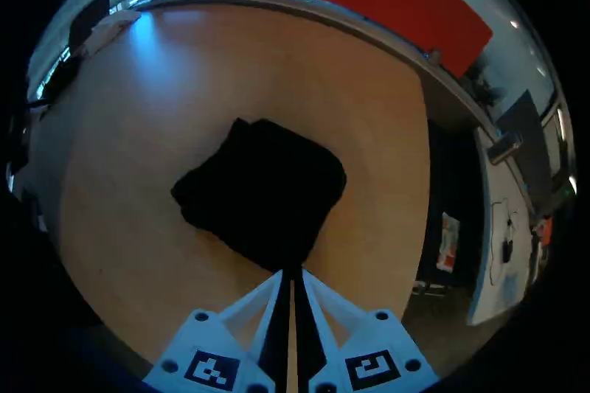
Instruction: Fold towel
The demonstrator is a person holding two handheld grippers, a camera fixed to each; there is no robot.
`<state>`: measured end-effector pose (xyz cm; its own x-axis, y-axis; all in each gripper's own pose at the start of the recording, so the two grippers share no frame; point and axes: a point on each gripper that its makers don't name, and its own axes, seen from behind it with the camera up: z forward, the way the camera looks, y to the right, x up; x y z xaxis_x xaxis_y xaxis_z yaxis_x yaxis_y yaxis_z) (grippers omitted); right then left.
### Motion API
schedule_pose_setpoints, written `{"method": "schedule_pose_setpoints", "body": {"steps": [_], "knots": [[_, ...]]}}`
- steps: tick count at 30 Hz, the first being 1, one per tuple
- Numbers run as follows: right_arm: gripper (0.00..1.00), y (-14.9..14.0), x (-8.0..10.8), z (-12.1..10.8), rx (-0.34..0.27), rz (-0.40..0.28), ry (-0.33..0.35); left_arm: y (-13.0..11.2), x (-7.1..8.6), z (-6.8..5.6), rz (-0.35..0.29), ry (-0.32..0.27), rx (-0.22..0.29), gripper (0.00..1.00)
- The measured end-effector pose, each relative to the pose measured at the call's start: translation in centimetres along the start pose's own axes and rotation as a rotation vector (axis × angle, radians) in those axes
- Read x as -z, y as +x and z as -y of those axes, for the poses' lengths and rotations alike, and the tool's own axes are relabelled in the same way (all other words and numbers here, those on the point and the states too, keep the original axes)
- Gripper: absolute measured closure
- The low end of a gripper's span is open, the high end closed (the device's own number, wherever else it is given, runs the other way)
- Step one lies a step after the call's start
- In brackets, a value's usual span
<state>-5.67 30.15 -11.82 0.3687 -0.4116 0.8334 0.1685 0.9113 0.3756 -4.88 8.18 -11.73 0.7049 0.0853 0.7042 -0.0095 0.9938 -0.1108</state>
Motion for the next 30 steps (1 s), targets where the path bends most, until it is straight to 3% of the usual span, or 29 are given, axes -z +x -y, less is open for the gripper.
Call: {"method": "schedule_pose_setpoints", "body": {"steps": [12, 30], "knots": [[0.95, -3.8, -1.8, -0.1, -0.045, 0.095, -0.026, -0.3, 0.0, 0.0, 0.006, 0.005, -0.006, 0.03], [0.95, -4.7, -3.0, 0.5, -0.071, 0.127, -0.045, -0.3, 0.0, 0.0, 0.007, 0.007, -0.007, 0.03]]}}
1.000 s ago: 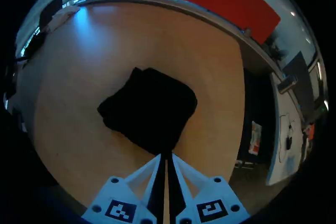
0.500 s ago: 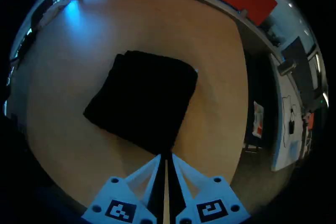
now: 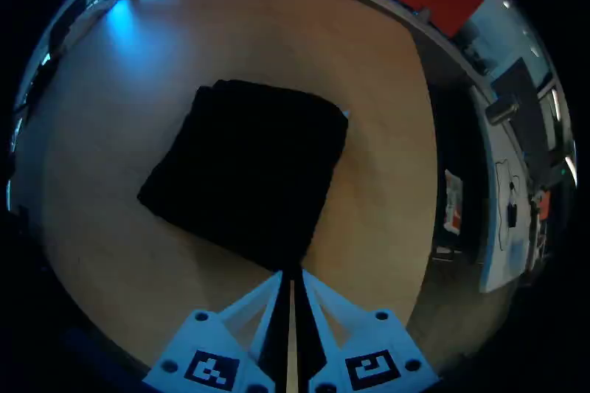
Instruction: Fold towel
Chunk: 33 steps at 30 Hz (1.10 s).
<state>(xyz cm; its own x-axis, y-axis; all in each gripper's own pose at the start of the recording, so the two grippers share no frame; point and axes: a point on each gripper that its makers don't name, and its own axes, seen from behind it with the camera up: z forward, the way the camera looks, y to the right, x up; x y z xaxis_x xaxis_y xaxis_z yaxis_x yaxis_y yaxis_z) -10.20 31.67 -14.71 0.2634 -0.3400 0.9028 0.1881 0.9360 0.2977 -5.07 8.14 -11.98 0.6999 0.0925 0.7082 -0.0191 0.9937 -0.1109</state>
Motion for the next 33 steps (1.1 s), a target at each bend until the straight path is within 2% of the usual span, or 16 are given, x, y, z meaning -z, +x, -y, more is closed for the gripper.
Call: {"method": "schedule_pose_setpoints", "body": {"steps": [6, 13, 20, 24, 26, 28, 33], "knots": [[0.95, 0.0, 0.0, -0.1, -0.008, 0.003, -0.009, 0.1, -0.1, 0.0, -0.001, -0.001, -0.002, 0.03], [0.86, 0.0, 0.3, -0.4, -0.009, -0.003, -0.025, 0.4, -0.1, 0.0, -0.005, -0.003, 0.000, 0.03], [0.61, -0.3, 0.9, -0.7, -0.014, -0.007, -0.034, 0.5, -0.1, -0.1, -0.007, -0.006, 0.000, 0.03], [0.37, -0.5, 1.1, -1.1, -0.019, -0.005, -0.048, 0.6, -0.1, -0.2, -0.009, -0.009, 0.001, 0.03], [0.36, -0.7, 1.3, -1.1, -0.018, -0.004, -0.049, 0.6, -0.1, -0.3, -0.010, -0.010, 0.002, 0.03], [0.32, -0.7, 1.4, -1.0, -0.016, -0.004, -0.048, 0.7, -0.1, -0.2, -0.010, -0.011, 0.002, 0.03], [0.31, -0.7, 1.9, -0.8, -0.012, -0.010, -0.050, 0.7, -0.1, -0.2, -0.013, -0.014, 0.002, 0.03]]}}
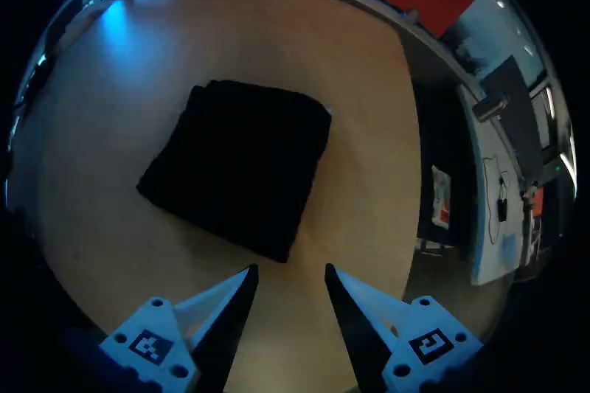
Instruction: Fold towel
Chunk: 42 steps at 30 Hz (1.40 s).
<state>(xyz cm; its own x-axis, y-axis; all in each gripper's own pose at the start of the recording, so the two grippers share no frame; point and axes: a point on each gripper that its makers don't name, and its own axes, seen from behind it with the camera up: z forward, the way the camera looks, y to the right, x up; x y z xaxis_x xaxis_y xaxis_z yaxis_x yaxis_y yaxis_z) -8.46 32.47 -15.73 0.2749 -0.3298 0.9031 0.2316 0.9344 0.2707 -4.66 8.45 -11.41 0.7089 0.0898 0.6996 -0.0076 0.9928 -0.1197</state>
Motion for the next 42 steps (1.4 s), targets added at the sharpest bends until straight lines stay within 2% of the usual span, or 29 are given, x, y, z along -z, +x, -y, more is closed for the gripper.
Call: {"method": "schedule_pose_setpoints", "body": {"steps": [6, 14, 24, 36, 42], "knots": [[0.31, 0.9, 1.0, 0.5, -0.015, -0.042, -0.006, 0.3, -0.1, 0.0, -0.007, -0.005, 0.005, 0.03], [0.31, 3.6, 2.7, 1.6, -0.080, -0.163, -0.016, 0.9, -0.2, -0.1, -0.019, -0.011, 0.011, 0.03], [0.31, 9.6, 6.1, 2.6, -0.201, -0.406, -0.034, 2.3, -0.5, -0.1, -0.040, -0.013, 0.010, 0.03], [0.31, 15.7, 9.8, 3.7, -0.292, -0.666, -0.065, 4.2, -0.8, -0.1, -0.077, -0.011, 0.012, 0.03], [0.31, 18.3, 11.7, 4.3, -0.350, -0.788, -0.060, 5.1, -1.0, -0.1, -0.097, -0.011, 0.020, 0.03]]}}
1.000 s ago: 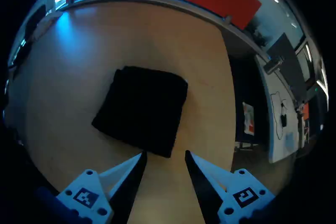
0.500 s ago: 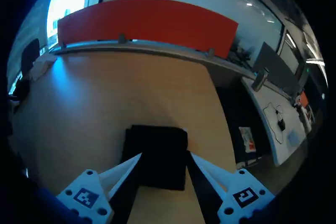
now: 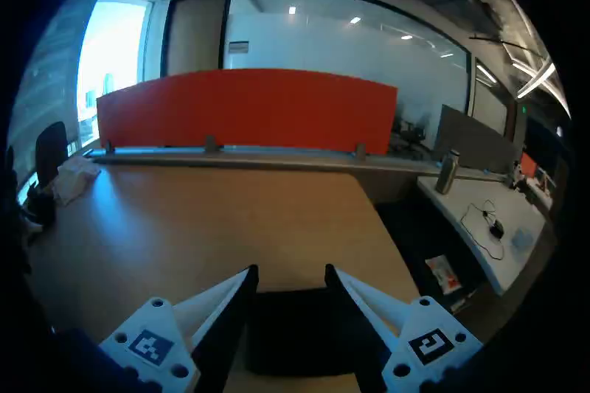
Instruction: Fold towel
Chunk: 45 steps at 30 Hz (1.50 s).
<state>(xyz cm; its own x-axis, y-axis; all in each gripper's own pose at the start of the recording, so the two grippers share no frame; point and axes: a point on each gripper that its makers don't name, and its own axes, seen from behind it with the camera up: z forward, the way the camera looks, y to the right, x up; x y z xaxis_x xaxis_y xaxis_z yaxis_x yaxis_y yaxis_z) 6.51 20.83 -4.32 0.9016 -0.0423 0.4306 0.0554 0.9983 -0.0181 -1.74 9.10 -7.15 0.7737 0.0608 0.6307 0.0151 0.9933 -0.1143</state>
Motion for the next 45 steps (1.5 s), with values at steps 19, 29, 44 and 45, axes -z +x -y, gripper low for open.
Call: {"method": "schedule_pose_setpoints", "body": {"steps": [19, 29, 44, 45], "knots": [[0.25, 5.1, 0.2, 1.8, -0.035, -0.184, -0.036, 4.3, 0.1, 0.7, -0.133, 0.012, 0.047, 0.03], [0.25, 6.3, 0.4, 2.5, -0.036, -0.234, -0.049, 8.0, 1.2, 1.6, -0.266, 0.029, 0.066, 0.03], [0.11, 8.3, 0.9, 5.5, -0.003, -0.273, -0.021, 13.8, 4.2, 4.0, -0.471, 0.082, 0.079, 0.03], [0.11, 8.4, 0.9, 5.7, 0.000, -0.275, -0.021, 14.0, 4.3, 4.1, -0.476, 0.082, 0.079, 0.03]]}}
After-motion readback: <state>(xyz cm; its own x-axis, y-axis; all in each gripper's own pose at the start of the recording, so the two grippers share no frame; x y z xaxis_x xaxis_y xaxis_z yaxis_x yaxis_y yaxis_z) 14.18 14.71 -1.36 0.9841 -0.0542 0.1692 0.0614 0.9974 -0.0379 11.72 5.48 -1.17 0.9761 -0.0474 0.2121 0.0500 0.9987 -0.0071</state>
